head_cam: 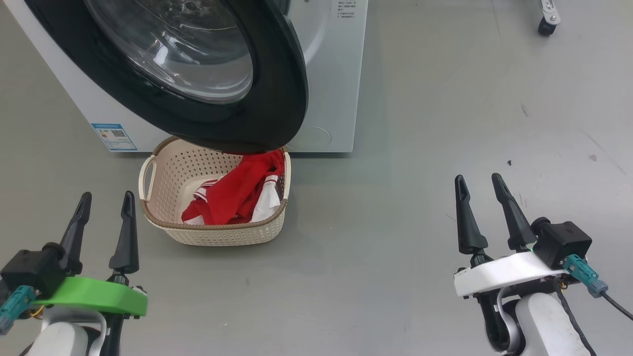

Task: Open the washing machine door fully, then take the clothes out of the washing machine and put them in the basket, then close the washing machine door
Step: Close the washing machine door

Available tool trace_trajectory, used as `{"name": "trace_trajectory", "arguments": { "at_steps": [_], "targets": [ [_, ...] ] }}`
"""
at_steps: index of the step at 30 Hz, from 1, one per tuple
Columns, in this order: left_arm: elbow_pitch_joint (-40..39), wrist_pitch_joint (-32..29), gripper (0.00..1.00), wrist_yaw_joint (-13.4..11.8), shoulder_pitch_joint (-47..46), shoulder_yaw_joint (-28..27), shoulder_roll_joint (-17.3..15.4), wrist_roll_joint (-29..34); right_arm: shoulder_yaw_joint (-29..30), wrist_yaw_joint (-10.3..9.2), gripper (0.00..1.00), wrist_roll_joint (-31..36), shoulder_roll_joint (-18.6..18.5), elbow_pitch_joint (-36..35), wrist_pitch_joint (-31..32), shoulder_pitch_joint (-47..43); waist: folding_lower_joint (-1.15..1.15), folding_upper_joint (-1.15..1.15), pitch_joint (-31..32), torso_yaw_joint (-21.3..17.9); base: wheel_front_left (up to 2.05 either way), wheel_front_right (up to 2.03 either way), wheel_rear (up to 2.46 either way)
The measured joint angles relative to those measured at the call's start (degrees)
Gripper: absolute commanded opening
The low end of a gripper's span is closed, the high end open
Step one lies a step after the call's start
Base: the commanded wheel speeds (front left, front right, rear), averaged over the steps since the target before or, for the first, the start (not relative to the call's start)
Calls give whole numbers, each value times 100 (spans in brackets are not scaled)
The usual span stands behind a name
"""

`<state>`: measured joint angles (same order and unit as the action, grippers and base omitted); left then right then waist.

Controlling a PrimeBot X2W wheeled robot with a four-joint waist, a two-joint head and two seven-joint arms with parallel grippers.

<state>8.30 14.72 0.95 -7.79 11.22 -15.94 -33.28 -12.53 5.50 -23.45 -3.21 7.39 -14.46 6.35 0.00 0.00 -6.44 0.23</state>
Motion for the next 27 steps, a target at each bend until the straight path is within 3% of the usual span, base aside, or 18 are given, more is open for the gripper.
{"name": "trace_trajectory", "arguments": {
  "at_steps": [27],
  "targets": [
    [-291,0,100,97,285,-330,393,541,31,51,100,43,23,-20,0,0,0,0,-82,30,0,0,0]
  ]
}}
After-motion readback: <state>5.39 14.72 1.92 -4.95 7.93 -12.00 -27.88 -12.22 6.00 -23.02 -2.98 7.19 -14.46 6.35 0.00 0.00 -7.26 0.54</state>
